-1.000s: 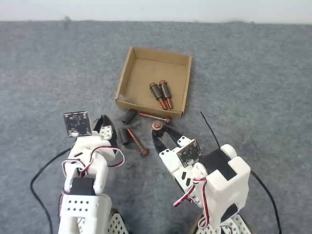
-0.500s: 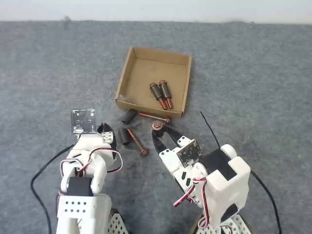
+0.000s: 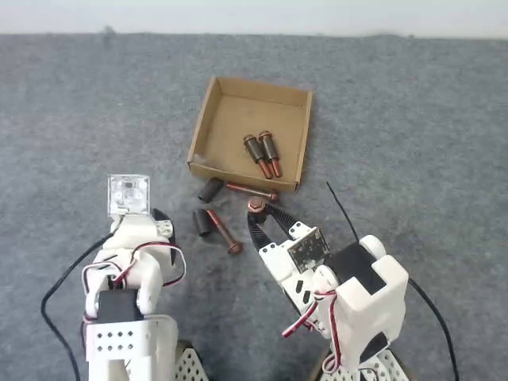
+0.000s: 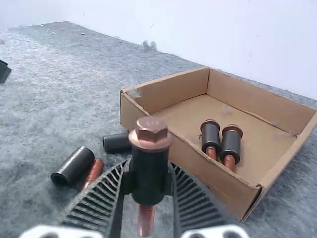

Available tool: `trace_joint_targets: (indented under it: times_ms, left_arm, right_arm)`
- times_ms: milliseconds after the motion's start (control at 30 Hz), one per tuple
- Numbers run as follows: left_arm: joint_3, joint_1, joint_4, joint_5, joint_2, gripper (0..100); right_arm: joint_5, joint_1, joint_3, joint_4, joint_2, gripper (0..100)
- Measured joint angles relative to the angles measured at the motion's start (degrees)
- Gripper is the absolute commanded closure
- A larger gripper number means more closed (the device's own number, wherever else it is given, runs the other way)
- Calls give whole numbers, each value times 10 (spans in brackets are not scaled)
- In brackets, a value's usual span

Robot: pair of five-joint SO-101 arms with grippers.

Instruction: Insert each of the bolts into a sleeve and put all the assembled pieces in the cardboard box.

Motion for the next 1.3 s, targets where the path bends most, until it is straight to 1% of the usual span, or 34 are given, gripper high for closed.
trace_joint_targets:
  times_ms: [233,367,500,867,967,1100,1167,1300]
  left_arm:
    - [0,-2,0,-4,-9,990]
    - [0,-1,36,-4,-89,990]
    - [26,-1,44,-4,-186,990]
    - [39,-5,45,-4,-188,990]
    - [69,-5,43,-4,-188,989]
    - [119,-6,16,-4,-188,989]
    - [126,-1,11,-4,-188,989]
    - [127,-1,28,-4,-188,989]
  right_arm:
    - [0,0,0,0,0,992]
    - [0,0,0,0,0,992]
    - [0,0,0,0,0,992]
    - [0,2,0,0,0,992]
    - [0,25,0,-18,0,992]
    - [0,61,8,-33,-30,992]
    - [0,69,11,-32,-43,992]
    - [0,77,16,-4,-68,992]
